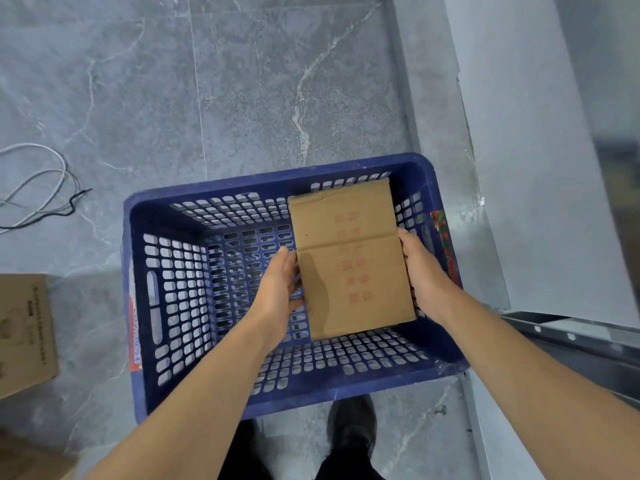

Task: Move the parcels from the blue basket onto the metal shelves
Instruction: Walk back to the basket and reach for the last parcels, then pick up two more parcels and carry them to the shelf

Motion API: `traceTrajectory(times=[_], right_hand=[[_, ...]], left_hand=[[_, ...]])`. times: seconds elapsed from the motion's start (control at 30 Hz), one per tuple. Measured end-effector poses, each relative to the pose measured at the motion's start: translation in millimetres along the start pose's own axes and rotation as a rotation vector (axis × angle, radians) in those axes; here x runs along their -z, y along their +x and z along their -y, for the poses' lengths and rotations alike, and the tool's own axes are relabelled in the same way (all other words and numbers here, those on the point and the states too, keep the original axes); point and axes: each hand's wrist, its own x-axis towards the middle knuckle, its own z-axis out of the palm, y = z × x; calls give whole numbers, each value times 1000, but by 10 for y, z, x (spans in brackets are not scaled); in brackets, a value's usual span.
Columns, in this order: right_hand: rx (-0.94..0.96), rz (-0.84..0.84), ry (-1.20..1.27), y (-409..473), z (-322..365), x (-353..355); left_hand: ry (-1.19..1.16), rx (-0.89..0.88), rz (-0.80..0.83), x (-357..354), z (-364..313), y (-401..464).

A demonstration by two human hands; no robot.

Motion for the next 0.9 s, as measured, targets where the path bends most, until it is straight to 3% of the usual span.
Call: traceTrajectory(times=[0.33, 0.63, 0.9], right_hand=[[304, 107, 0, -1418, 565, 156], [472, 151, 99, -3613, 1466, 553], [570, 186, 121, -5133, 2050, 799]], left_hand=[[-14, -166, -92, 9, -667, -1399], [-50, -340, -205, -164, -1760, -3554], [44, -496, -129, -196, -2417, -4986]])
